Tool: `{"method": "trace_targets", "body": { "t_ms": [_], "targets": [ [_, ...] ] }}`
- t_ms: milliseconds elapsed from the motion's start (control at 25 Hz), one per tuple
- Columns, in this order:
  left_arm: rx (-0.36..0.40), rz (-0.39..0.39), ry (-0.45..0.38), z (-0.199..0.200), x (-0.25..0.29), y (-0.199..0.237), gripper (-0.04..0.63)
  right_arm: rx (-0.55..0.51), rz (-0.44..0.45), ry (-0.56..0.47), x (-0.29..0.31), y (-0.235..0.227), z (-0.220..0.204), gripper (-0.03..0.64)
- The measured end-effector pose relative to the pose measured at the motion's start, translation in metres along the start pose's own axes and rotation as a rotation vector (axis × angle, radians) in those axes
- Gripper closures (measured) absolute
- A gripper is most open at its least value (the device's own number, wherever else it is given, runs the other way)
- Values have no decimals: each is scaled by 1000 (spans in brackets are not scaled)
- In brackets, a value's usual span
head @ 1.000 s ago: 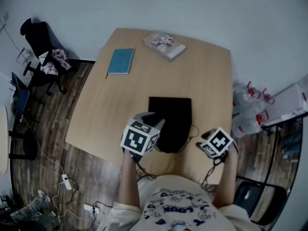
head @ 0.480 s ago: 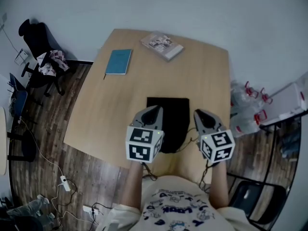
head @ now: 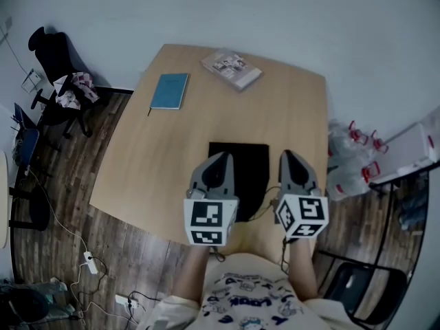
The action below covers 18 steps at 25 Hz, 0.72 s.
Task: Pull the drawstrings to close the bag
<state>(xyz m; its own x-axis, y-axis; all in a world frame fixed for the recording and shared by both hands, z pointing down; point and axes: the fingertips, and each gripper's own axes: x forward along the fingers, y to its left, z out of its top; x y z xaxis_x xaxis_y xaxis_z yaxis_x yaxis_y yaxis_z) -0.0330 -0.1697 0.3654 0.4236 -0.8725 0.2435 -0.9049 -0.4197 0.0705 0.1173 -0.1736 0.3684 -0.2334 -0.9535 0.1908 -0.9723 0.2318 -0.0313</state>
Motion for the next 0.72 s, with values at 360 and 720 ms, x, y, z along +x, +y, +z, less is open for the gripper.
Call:
{"method": "trace_targets", "body": {
  "t_ms": [360, 720],
  "targets": [
    [18, 11, -7, 0, 1, 0, 592, 16, -43, -10, -2, -8, -3, 614],
    [36, 9, 1, 0, 3, -2, 592, 10, -63, -5, -5, -14, -4, 614]
  ]
}}
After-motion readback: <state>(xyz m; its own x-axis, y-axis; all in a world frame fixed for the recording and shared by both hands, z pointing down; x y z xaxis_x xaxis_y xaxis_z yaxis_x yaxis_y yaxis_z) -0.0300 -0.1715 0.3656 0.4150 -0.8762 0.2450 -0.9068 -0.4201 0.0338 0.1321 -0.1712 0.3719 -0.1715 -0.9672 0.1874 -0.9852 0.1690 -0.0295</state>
